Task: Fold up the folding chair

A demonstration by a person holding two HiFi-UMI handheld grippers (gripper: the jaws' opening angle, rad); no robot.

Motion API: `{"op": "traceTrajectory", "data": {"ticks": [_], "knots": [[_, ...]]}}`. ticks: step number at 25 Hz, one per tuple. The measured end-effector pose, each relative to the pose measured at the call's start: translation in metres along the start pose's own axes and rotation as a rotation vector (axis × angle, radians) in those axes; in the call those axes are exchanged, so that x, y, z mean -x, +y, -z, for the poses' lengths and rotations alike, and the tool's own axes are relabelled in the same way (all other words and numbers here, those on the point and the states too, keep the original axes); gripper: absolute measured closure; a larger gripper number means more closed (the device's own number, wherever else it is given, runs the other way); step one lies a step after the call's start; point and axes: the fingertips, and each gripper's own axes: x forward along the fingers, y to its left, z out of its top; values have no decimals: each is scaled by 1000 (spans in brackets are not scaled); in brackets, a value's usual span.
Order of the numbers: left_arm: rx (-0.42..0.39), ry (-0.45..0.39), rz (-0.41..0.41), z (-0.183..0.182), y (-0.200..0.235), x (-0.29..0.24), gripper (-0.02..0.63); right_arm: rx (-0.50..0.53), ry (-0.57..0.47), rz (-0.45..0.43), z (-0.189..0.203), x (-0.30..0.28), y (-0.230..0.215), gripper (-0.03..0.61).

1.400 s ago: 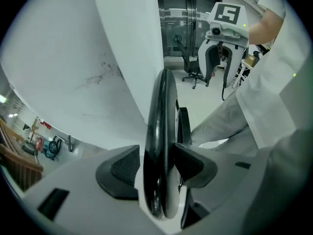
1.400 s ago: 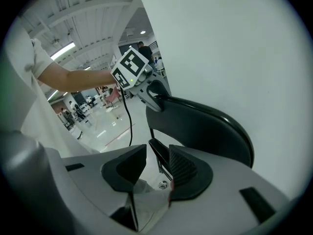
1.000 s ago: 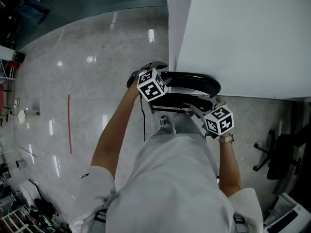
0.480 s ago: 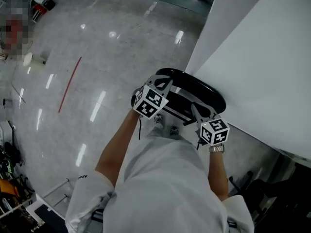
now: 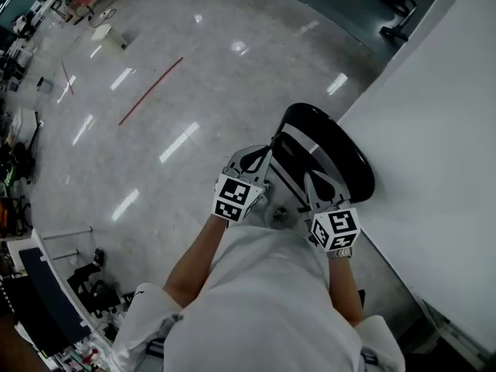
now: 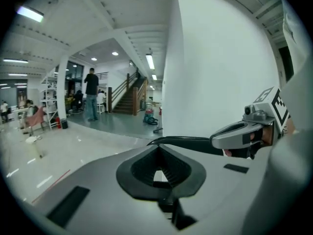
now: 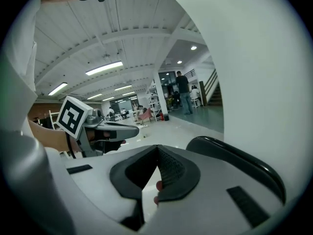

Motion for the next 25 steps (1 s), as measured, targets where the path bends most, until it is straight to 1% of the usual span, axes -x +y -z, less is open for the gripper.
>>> {"op": "traceTrajectory", "data": {"ticks": [3,5,7,8,10,13,17,21,25], "knots": [[48,-31,-155,12,17,48,601,29,-19,-95,-8,-11,31,574],[83,-45,-242,21,25,79,601,4,-22,-150,-9,-18,48,574],[130,-61,-309,30,32,109,601,-36,-21,-193,-10,-24,65,574],[152,-71,-341,34,36,123,601,-37,-19,-211,-10,-27,74,574],[179,-90,-413,42,42,148,601,-13,-14,-248,-9,-32,90,574],[199,-119,-515,48,48,183,601,11,-11,-309,-11,-35,117,574],[232,-147,-609,58,65,226,601,63,-21,-351,-19,-49,160,574],[250,-167,-654,74,73,268,601,94,-11,-403,-15,-57,207,574],[282,-182,-708,93,82,318,601,127,16,-436,-3,-58,255,574]]}}
